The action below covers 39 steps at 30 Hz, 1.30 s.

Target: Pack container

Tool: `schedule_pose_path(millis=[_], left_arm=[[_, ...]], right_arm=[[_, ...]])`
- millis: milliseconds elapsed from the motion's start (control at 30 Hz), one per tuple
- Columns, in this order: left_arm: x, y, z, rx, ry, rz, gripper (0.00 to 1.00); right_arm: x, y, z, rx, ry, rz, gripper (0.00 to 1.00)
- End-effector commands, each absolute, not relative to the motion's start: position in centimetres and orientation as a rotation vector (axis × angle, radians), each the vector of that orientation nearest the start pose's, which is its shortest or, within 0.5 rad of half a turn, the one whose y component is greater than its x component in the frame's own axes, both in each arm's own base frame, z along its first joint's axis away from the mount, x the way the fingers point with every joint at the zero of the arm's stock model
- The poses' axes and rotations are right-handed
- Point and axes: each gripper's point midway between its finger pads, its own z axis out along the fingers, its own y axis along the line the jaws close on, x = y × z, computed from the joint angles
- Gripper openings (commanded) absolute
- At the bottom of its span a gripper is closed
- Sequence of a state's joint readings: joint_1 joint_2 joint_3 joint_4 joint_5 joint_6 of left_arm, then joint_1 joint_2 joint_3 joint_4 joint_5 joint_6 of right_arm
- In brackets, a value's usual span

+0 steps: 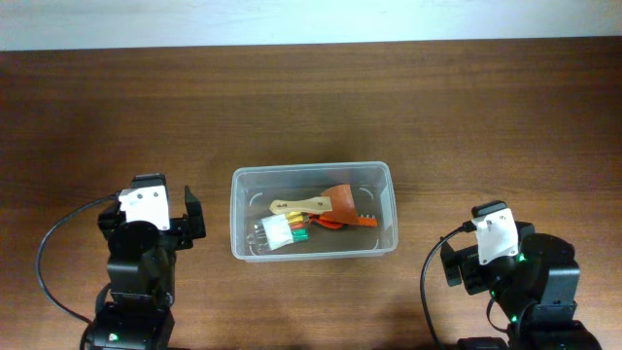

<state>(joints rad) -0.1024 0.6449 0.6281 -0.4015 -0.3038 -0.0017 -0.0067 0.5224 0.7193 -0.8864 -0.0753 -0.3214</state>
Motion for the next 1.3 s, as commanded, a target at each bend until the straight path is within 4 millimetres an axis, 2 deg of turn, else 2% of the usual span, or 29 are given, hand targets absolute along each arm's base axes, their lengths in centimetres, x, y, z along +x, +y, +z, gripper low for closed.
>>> schedule_pose_path(millis=[0, 167, 333, 567, 700, 800, 900, 1067, 1267], left_arm=[[27.5, 2.5, 22.9, -0.114, 1.975, 0.233, 0.99], [27.5, 2.5, 22.9, -0.114, 1.975, 0.234, 0.99], [27.5, 2.5, 22.9, -0.114, 1.977, 0.234, 0.99], [27.5, 2.5, 22.9, -0.114, 1.977, 0.234, 0.99], [27.5, 2.5, 22.9, -0.114, 1.977, 0.234, 0.99], [27.5, 2.5, 22.9, -0.113, 1.977, 0.234, 0.99], [27.5, 2.5, 22.9, -0.114, 1.977, 0.234, 0.99], [27.5, 2.5, 22.9, -0.113, 1.977, 0.234, 0.99], [27.5, 2.5, 22.9, -0.114, 1.977, 0.234, 0.99]], right_arm=[[20.9, 1.3, 19.2, -0.395, 2.235, -0.083, 0.99], [20.8, 1.4, 19.3, -0.401, 2.228, -0.081, 0.99], [20.0, 1.4, 20.9, -0.393, 2.143, -0.095, 0.99], [17.2, 1.4, 24.7, -0.363, 1.917, -0.132, 0.99], [15.2, 2.3, 25.3, -0.35, 1.846, -0.067, 0.99], [14.6, 2.4, 25.3, -0.35, 1.819, -0.06, 0.99], [15.3, 2.4, 24.6, -0.346, 1.799, -0.065, 0.99], [18.6, 2.8, 23.1, -0.358, 1.727, -0.055, 0.99], [22.2, 3.2, 23.2, -0.345, 1.537, -0.079, 0.99]])
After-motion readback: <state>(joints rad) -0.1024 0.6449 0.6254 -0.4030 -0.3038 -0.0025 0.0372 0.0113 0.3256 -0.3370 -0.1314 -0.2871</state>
